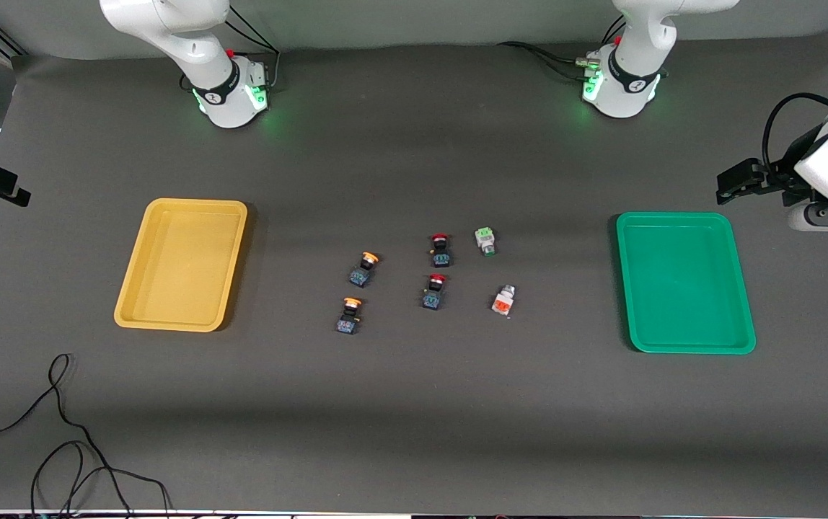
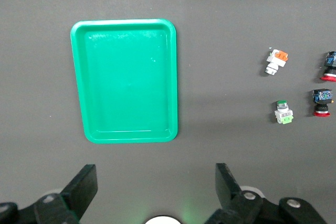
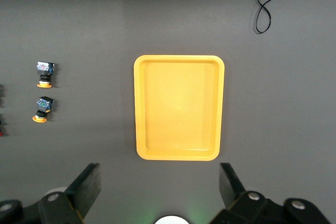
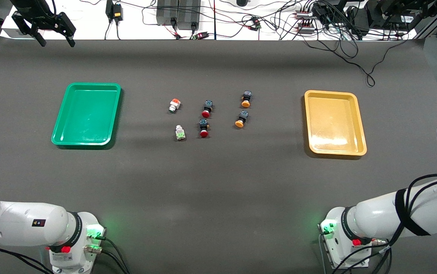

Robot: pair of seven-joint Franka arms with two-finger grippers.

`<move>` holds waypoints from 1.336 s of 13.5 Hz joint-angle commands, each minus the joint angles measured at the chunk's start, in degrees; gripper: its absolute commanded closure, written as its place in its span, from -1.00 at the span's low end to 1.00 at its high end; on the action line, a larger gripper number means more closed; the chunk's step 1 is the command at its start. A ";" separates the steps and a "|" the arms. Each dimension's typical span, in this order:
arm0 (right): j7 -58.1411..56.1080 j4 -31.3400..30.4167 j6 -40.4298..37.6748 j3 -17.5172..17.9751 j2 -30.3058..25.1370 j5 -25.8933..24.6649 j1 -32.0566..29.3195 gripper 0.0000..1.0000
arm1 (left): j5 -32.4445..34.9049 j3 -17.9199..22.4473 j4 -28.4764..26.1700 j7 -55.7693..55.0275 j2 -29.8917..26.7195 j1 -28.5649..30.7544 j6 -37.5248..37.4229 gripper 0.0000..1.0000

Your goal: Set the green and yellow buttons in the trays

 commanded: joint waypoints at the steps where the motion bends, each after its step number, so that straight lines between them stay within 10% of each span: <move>1: 0.42 1.08 -1.53 -0.15 0.47 -0.91 0.50 -1.00 | 0.28 0.46 0.39 0.75 -0.59 -0.46 0.13 -1.00; 18: 0.52 3.09 -2.23 -0.06 1.96 -0.91 0.33 -1.00 | 0.28 0.38 0.39 0.49 -0.59 -0.73 -0.40 -1.00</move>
